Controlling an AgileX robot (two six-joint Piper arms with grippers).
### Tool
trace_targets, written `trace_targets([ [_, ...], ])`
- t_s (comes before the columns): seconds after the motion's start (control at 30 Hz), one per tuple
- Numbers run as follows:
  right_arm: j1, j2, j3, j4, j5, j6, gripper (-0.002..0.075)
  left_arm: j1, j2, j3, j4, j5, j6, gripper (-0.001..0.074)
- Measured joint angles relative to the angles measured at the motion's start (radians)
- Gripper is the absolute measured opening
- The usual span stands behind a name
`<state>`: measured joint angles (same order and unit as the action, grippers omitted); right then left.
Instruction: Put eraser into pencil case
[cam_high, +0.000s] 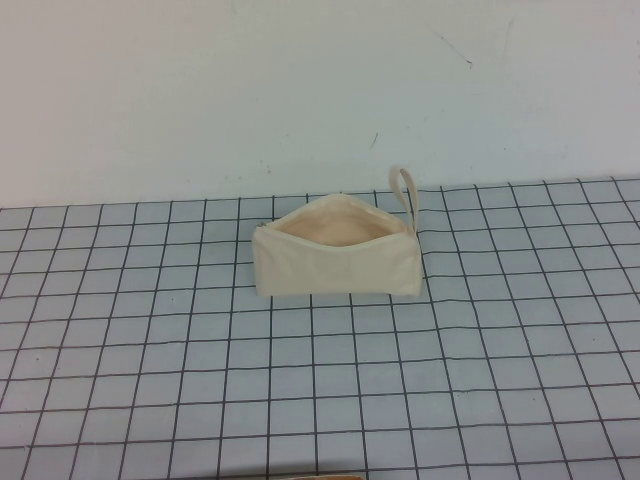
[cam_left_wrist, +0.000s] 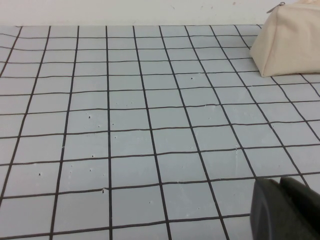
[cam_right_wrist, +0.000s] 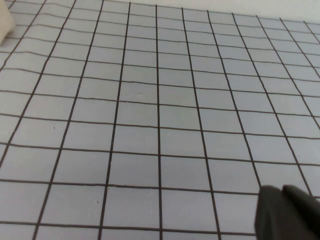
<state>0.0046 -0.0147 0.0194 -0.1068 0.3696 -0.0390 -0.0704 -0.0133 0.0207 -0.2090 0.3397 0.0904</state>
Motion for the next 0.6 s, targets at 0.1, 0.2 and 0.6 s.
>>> trace_targets([
  [0.1,0.0,0.0,0.0,0.0,0.0,0.0,-0.0001,0.0,0.0,0.0,0.0,0.0,0.0,-0.0003],
  [0.2,0.0,0.0,0.0,0.0,0.0,0.0,-0.0001,0.0,0.0,0.0,0.0,0.0,0.0,-0.0003],
  [0.6,0.0,0.0,0.0,0.0,0.0,0.001,-0.0001,0.0,0.0,0.0,0.1,0.0,-0.012,-0.0003],
])
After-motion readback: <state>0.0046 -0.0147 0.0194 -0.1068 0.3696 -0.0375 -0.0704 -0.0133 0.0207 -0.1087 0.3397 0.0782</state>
